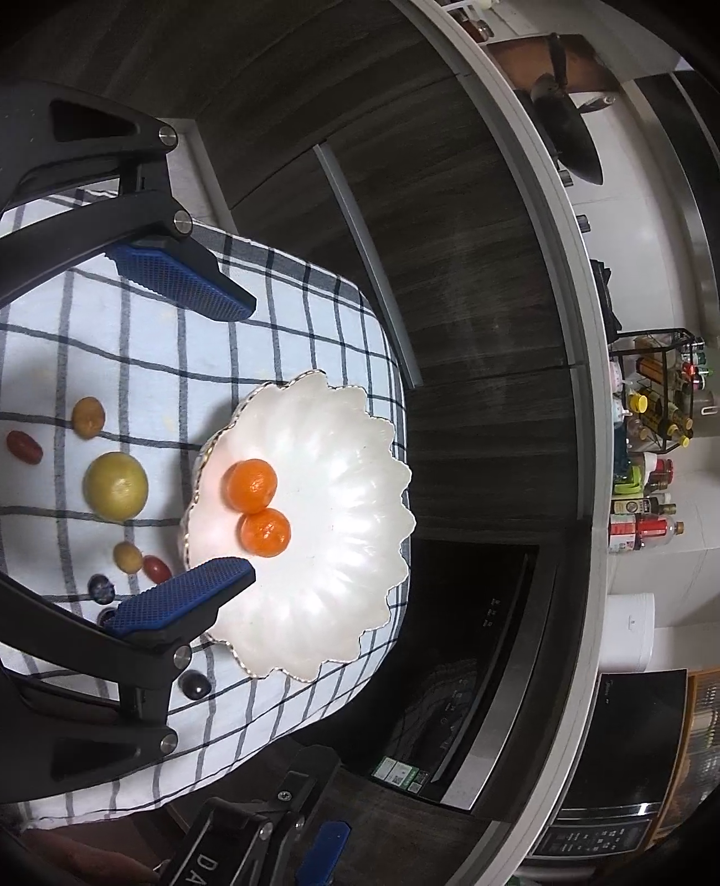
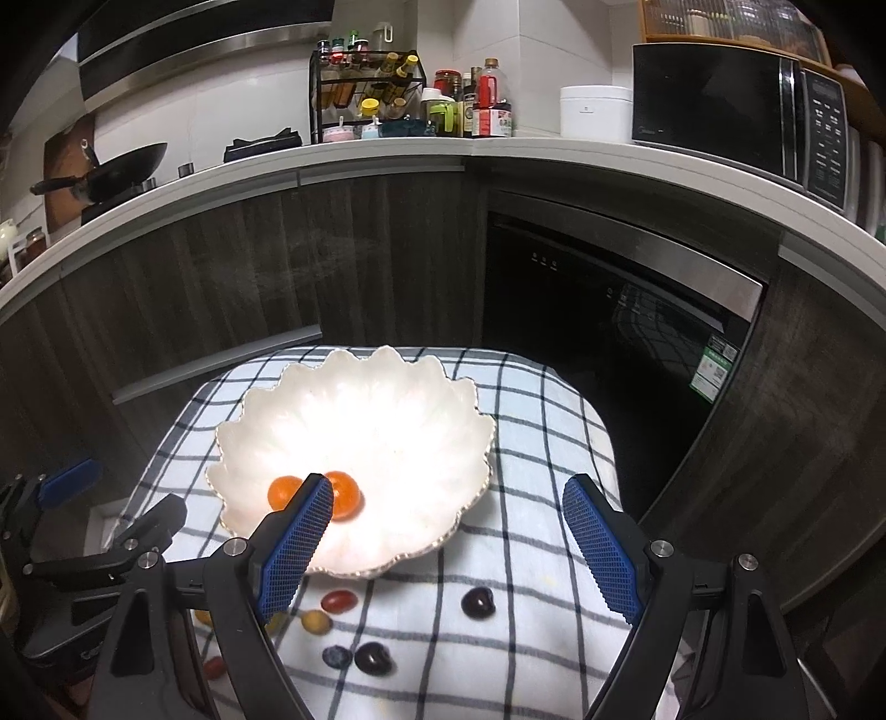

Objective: Organize fruits
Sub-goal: 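Raise both open tools out of the bowl and back toward the loose fruit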

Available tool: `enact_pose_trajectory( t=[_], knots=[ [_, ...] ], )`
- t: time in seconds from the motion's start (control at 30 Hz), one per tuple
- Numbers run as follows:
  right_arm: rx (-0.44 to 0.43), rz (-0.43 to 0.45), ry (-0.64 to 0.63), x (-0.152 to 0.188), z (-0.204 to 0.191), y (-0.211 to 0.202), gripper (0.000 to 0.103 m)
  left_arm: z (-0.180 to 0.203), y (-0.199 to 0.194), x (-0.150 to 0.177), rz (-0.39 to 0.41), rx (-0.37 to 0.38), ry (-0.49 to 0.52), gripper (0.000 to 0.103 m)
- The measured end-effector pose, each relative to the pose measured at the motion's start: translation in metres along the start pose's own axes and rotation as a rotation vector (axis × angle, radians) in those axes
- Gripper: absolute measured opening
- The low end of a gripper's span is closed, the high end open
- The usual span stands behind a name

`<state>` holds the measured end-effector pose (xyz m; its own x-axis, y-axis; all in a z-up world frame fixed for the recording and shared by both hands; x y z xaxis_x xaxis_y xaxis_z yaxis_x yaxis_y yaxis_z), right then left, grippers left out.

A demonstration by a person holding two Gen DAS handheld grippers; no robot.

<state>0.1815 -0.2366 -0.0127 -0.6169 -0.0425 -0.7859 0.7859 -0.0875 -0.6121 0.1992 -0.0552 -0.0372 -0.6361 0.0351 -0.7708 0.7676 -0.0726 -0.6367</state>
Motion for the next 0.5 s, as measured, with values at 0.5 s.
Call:
enact_pose_trajectory(
  t=[0.5],
  knots=[
    [-0.001, -0.022, 0.002, 0.026, -0.003, -0.01, 0.086, -0.004, -0.011, 0.022, 0.037, -0.028, 0.015, 0.087]
  ],
)
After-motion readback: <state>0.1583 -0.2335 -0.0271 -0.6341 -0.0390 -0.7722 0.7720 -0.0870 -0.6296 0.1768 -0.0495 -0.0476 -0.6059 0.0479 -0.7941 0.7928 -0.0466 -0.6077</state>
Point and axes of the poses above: each gripper's, at about its wrist camera, not at the fingertips, and y roughly the way its jaws point, z to its right, x to its underside, the point moved 4 cm from there along y, roughly the way its jaws point, and after that the axes turned 6 degrees about -y, right-handed, at the moved point
